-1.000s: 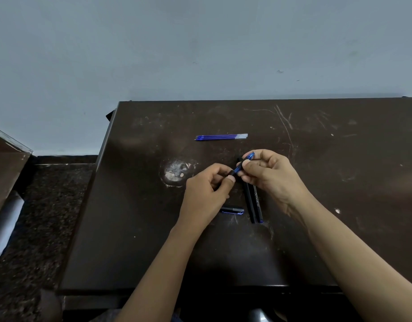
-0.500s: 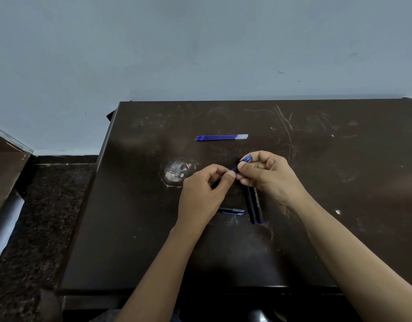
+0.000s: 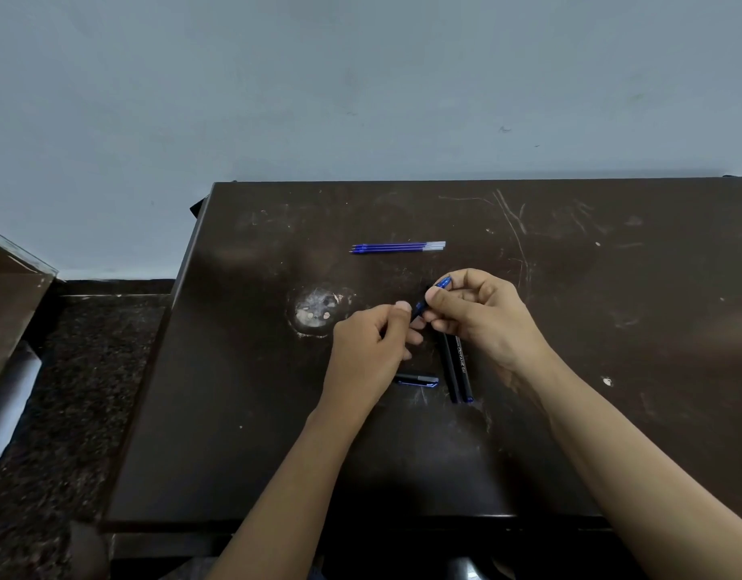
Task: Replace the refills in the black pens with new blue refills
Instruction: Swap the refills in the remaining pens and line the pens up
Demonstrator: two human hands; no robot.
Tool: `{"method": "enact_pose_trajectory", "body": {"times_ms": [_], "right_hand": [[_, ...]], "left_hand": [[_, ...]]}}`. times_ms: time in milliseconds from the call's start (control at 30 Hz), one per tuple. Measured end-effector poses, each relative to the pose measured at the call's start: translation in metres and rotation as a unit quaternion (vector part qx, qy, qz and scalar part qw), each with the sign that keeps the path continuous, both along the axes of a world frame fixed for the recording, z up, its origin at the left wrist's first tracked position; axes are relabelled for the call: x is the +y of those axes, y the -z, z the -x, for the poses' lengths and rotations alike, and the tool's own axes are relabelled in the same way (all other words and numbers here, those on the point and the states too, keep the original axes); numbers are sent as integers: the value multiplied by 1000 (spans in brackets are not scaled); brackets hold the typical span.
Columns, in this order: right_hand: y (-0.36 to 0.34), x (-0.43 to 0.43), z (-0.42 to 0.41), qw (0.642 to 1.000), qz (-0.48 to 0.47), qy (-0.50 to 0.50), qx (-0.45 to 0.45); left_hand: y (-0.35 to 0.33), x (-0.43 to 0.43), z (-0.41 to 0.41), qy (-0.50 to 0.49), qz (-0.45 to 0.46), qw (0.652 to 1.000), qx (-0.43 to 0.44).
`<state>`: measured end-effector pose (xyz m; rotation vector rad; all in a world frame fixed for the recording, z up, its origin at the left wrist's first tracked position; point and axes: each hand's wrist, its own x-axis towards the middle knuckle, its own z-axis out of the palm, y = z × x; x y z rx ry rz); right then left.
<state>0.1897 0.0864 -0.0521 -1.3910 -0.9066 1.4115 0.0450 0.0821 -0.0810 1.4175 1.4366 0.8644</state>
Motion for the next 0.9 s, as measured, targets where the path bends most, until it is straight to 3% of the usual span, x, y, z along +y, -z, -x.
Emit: {"method": "enact_pose_trajectory", "body": {"times_ms": [133, 333, 500, 667, 833, 900], "right_hand": [[1, 1, -1, 1000, 1, 13, 9], [0, 1, 0, 1000, -5, 2, 10], [-1, 2, 0, 1000, -7, 3, 17], [1, 1, -2, 1000, -13, 2, 2], [2, 2, -2, 1000, -16, 0, 1], [3, 2, -2, 1000, -24, -2, -1]], "left_hand": [[-1, 0, 3, -16, -65, 998, -8], [-1, -2, -2, 1, 18, 999, -41], [0, 0, 2, 4, -46, 999, 3], [-1, -4, -5, 23, 61, 995, -81], [1, -1, 0, 23, -26, 999, -21], [1, -2, -1, 16, -5, 999, -40]]}}
